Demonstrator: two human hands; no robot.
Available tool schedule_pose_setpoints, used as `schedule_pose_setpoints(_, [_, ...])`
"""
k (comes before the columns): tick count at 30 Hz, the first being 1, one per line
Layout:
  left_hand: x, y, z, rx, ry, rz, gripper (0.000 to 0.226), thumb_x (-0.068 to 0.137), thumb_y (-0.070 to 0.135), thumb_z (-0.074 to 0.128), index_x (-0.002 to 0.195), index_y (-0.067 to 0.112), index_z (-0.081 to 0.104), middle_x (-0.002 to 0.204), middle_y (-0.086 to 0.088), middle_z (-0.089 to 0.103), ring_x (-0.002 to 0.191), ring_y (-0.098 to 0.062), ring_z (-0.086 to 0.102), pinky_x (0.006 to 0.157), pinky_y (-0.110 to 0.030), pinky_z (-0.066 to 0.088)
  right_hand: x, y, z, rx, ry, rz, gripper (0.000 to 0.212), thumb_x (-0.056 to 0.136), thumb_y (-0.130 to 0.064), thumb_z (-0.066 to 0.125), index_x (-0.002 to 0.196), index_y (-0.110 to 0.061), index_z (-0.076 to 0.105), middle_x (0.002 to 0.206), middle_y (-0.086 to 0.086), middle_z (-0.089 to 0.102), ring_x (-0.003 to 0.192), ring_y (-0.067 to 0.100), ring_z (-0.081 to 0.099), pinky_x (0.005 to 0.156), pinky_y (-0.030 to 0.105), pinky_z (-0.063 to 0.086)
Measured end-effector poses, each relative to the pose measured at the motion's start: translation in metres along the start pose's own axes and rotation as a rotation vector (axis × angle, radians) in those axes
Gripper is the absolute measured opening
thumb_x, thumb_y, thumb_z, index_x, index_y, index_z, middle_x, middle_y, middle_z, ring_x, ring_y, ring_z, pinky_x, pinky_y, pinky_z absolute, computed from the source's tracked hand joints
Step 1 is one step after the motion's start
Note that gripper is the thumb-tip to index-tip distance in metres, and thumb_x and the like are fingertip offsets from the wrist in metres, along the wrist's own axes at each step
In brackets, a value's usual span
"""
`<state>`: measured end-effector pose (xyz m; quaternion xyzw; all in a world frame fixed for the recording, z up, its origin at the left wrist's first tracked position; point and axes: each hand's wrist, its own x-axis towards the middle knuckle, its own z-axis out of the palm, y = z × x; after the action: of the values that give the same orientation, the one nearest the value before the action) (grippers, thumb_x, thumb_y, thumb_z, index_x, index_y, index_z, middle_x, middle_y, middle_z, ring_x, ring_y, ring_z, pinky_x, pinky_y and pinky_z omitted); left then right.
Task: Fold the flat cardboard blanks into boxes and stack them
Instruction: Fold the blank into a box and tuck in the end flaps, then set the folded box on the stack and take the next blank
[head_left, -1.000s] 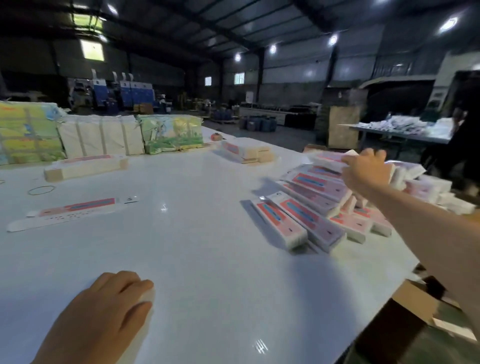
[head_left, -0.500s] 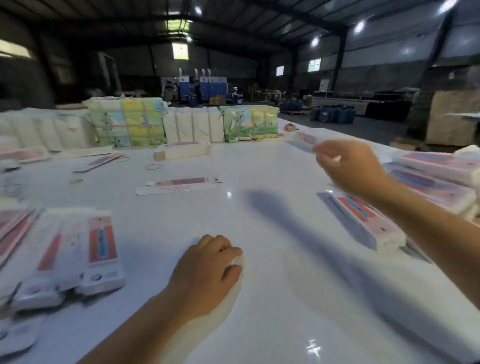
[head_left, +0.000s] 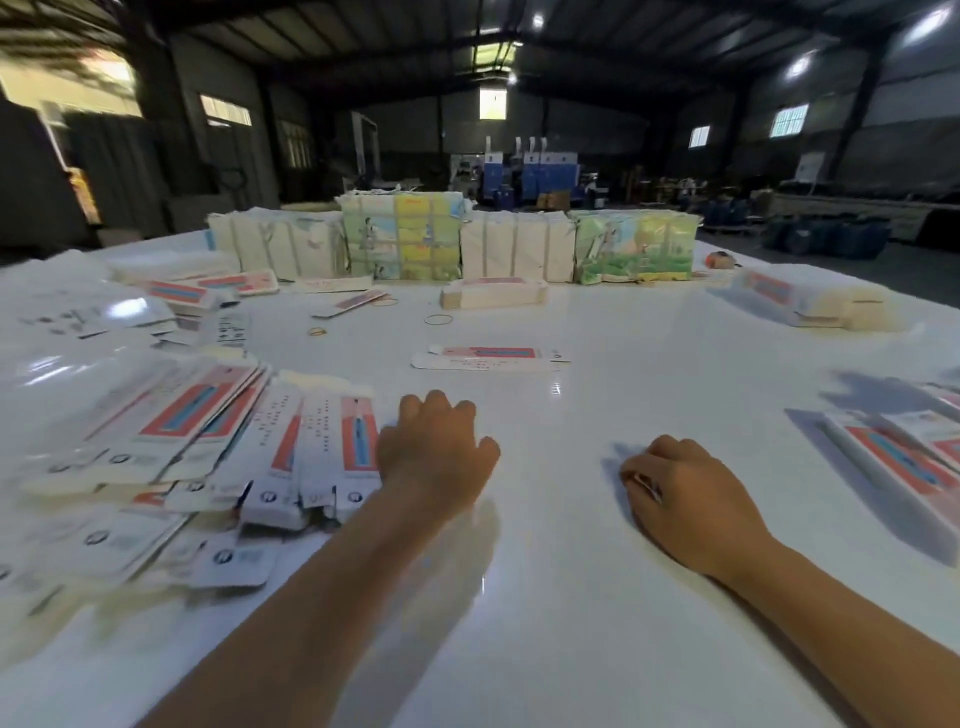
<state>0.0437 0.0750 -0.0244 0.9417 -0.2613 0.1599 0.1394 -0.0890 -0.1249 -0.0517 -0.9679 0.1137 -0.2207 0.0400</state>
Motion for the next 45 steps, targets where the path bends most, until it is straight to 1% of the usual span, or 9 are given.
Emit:
schedule_pose_setpoints(7, [0.023, -0.077, -0.016, 0.245, -0.335, -0.404, 0.064, 0.077, 0.058, 0.053, 0.128, 0.022, 0.039, 0.127, -0.013, 0.037, 0.118, -0.038, 0.04, 0.092, -0.047, 0.04, -0.002, 0.0, -0.001, 0.023, -0.015, 0.002, 0.024, 0.094, -0.026, 0.048, 0.093, -0.015, 0.07, 0.093, 0.002, 0.058, 0.087, 0.025, 0.052, 0.075, 0.033, 0.043])
schedule_pose_setpoints(14, [0.034, -0.074, -0.016, 0.067, -0.331, -0.493, 0.065, 0.074, 0.033, 0.058, 0.131, 0.019, 0.03, 0.125, -0.018, 0.037, 0.12, -0.038, 0.036, 0.098, -0.047, 0.037, -0.003, 0.001, -0.002, 0.038, -0.037, 0.016, 0.025, 0.095, -0.026, 0.047, 0.099, -0.018, 0.07, 0.094, 0.002, 0.058, 0.089, 0.025, 0.052, 0.076, 0.034, 0.043])
schedule_pose_setpoints(21, [0.007, -0.023, -0.017, -0.046, -0.081, -0.064, 0.074, 0.078, 0.041, 0.053, 0.144, 0.029, 0.021, 0.122, -0.008, 0.049, 0.107, -0.026, 0.046, 0.086, -0.037, 0.044, -0.004, 0.001, -0.001, 0.202, 0.009, 0.08, 0.027, 0.094, -0.018, 0.052, 0.117, -0.015, 0.066, 0.104, 0.001, 0.06, 0.1, 0.022, 0.053, 0.079, 0.028, 0.039])
schedule_pose_setpoints(25, [-0.03, 0.027, -0.013, -0.075, -0.084, 0.259, 0.07, 0.071, 0.047, 0.036, 0.138, 0.035, 0.021, 0.128, 0.002, 0.045, 0.101, -0.015, 0.042, 0.075, -0.029, 0.036, -0.007, -0.004, -0.009, 0.55, 0.197, 0.118, 0.025, 0.091, -0.007, 0.057, 0.114, -0.01, 0.067, 0.089, 0.0, 0.061, 0.077, 0.009, 0.054, 0.07, 0.011, 0.038])
schedule_pose_setpoints(27, [-0.044, 0.04, -0.006, -0.087, -0.074, 0.349, 0.065, 0.074, 0.047, 0.031, 0.137, 0.035, 0.019, 0.128, 0.003, 0.043, 0.097, -0.012, 0.04, 0.072, -0.025, 0.038, -0.009, -0.008, -0.013, 0.663, 0.233, 0.107, 0.018, 0.09, -0.005, 0.058, 0.102, -0.01, 0.07, 0.084, 0.003, 0.063, 0.073, 0.012, 0.055, 0.067, 0.015, 0.042])
schedule_pose_setpoints(31, [-0.056, 0.043, 0.011, -0.113, -0.025, 0.353, 0.052, 0.091, 0.045, 0.03, 0.138, 0.037, 0.011, 0.133, 0.006, 0.036, 0.098, -0.009, 0.036, 0.074, -0.019, 0.04, -0.011, -0.009, -0.015, 0.821, 0.197, 0.143, 0.017, 0.09, -0.002, 0.057, 0.097, -0.007, 0.072, 0.078, 0.006, 0.062, 0.067, 0.014, 0.054, 0.062, 0.015, 0.043])
schedule_pose_setpoints(36, [-0.051, 0.043, 0.019, -0.085, 0.027, 0.396, 0.056, 0.09, 0.063, 0.02, 0.138, 0.036, 0.012, 0.135, 0.007, 0.035, 0.109, -0.01, 0.041, 0.082, -0.019, 0.043, -0.007, -0.012, -0.017, 1.032, 0.137, 0.219, 0.034, 0.089, 0.003, 0.054, 0.09, -0.026, 0.072, 0.078, -0.003, 0.067, 0.067, 0.011, 0.055, 0.062, 0.012, 0.046])
schedule_pose_setpoints(39, [-0.05, 0.041, 0.018, -0.061, 0.013, 0.428, 0.07, 0.078, 0.071, 0.006, 0.139, 0.036, 0.012, 0.137, 0.008, 0.034, 0.112, -0.009, 0.039, 0.085, -0.019, 0.044, -0.007, -0.013, -0.021, 1.213, 0.077, 0.247, 0.021, 0.089, -0.003, 0.056, 0.092, -0.012, 0.074, 0.082, 0.014, 0.066, 0.067, 0.015, 0.054, 0.064, 0.024, 0.05])
schedule_pose_setpoints(45, [-0.049, 0.039, 0.02, -0.058, 0.028, 0.454, 0.078, 0.072, 0.072, 0.004, 0.141, 0.036, 0.01, 0.139, 0.009, 0.032, 0.115, -0.008, 0.037, 0.084, -0.016, 0.038, -0.005, -0.009, -0.026, 1.41, -0.03, 0.354, 0.022, 0.093, -0.008, 0.052, 0.102, -0.001, 0.07, 0.072, 0.006, 0.066, 0.058, 0.018, 0.051, 0.059, 0.026, 0.049])
